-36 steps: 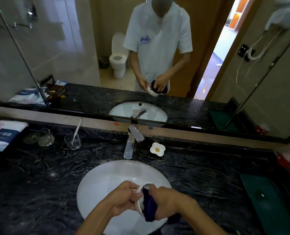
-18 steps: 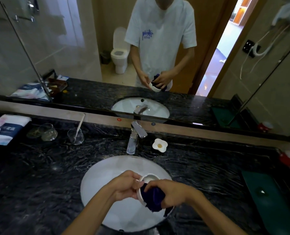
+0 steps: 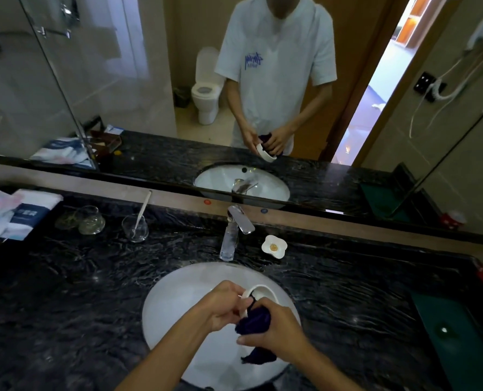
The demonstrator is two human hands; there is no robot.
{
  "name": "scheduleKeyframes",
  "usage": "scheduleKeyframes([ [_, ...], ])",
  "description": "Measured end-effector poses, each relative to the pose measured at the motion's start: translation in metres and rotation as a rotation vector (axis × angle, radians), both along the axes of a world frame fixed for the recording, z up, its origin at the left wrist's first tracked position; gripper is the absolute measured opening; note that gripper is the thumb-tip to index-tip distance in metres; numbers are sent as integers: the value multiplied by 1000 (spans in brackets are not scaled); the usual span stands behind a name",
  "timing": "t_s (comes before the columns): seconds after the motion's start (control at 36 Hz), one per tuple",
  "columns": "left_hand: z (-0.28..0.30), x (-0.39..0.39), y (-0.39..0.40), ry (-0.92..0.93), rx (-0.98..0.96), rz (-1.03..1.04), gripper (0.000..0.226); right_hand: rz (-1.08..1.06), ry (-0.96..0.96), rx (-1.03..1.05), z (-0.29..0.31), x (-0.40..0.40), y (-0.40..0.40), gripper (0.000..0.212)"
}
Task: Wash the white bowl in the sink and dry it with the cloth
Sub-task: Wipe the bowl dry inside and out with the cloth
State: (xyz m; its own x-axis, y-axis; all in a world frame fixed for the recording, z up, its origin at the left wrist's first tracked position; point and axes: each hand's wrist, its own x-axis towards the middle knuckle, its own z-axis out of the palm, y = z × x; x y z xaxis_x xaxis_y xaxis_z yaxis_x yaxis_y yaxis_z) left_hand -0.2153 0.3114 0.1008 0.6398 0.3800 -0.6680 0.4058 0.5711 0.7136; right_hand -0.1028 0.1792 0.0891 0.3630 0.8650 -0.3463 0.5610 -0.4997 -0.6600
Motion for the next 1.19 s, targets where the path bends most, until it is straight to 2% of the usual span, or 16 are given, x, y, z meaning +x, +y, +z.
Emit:
scheduleKeyframes([
  [0.06,0,-1,-2,16,1,-12,13,-22,-82,-36,-7,-9,1,75],
  [0.14,-3,-2,0,51,10,-38,12,56,-240,-98,-11,-15,4,67],
  [0.28,-3,-7,12,54,11,-51,30,397,-478,-56,-4,-6,9,40],
  [0.36,-8,-10,16,34,-16,-17,30,491,-529,-52,-3,1,13,36],
  [0.44,-15,-11,12,14,-21,-3,26,395,-425,-61,-2,-3,16,38],
  [0.56,-22,-16,5,-26,-38,15,19,41,-90,-50,-6,-17,16,51],
  [0.61,-23,-20,5,-37,-48,7,20,-32,-63,-37,-10,-24,16,50],
  [0.72,-23,-24,17,-102,-139,-139,15,93,-135,-15,-7,-22,14,43],
  [0.81,-21,-25,32,-120,-258,-238,33,334,-187,-34,3,-10,13,39],
  [0.86,-20,-24,39,-107,-291,-279,37,456,-226,-31,11,0,14,39],
  [0.94,-19,-19,40,-82,-281,-265,37,480,-213,-21,19,9,16,39],
  [1.03,-23,-14,32,-102,-221,-194,33,331,-139,-54,21,5,15,44],
  [1.08,-27,-10,22,-99,-163,-127,20,123,-27,-35,16,-3,15,41],
  [1.14,-33,-8,12,-96,-111,-51,18,-56,64,-21,10,-12,17,40],
  [1.19,-38,-10,5,-121,-105,-13,21,-105,42,-25,5,-18,19,40],
])
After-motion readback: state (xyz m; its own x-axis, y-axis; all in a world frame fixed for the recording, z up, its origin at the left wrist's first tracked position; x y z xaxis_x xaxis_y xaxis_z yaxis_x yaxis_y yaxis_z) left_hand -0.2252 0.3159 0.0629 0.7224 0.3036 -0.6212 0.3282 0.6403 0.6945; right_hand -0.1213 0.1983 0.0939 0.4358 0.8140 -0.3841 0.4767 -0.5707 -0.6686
